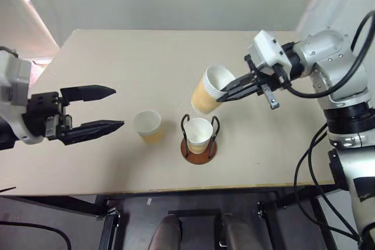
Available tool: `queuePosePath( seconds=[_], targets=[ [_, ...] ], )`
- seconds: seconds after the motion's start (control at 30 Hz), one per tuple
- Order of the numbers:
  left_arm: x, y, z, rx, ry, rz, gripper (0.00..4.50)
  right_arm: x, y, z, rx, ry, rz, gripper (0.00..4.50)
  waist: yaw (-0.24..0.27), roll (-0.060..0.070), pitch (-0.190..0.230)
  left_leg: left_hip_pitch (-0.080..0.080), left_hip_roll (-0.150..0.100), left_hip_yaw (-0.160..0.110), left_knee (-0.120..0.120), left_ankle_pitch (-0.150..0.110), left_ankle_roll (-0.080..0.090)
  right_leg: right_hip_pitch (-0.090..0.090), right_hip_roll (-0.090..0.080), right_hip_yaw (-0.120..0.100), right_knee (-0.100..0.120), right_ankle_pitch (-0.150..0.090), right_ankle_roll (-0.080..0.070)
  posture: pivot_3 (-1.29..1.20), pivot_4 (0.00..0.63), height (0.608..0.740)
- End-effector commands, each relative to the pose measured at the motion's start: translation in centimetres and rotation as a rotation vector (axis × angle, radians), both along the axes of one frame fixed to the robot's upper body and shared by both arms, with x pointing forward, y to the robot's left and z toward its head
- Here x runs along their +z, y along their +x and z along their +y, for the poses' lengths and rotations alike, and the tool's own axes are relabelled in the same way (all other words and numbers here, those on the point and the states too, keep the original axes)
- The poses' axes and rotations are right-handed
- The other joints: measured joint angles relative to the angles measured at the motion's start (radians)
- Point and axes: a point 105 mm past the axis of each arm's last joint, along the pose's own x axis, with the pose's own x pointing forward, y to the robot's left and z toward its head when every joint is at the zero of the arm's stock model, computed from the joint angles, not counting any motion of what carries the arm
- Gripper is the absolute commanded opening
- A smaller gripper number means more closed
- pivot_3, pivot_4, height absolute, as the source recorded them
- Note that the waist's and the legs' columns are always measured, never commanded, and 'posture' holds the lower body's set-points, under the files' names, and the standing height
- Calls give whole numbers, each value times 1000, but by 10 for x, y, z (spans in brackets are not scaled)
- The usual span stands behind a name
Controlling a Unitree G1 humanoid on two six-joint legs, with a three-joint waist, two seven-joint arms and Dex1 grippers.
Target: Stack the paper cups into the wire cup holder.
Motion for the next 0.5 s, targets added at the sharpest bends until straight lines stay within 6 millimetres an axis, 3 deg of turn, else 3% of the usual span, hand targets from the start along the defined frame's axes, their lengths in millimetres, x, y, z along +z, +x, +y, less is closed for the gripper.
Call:
queuePosePath(
  seconds=[0.03,0.37,0.5],
  targets=[
    [5,-3,0,9,11,-31,4500,5,-13,5,73,-6,-34,32,-1,0,0,0,0,0,0,0,0,0,0,0,0,0,0,0,150,740],
    [-1,-5,0,20,15,-25,4500,-10,-34,13,174,-57,-25,32,0,-1,0,-1,0,0,0,-3,1,0,1,0,-1,-2,-3,0,150,740],
    [-2,-5,0,21,21,-25,4500,-21,-31,13,161,-99,-51,32,-1,-1,0,-1,0,0,0,-3,1,0,1,0,-1,-2,-3,0,150,740]
  ],
)
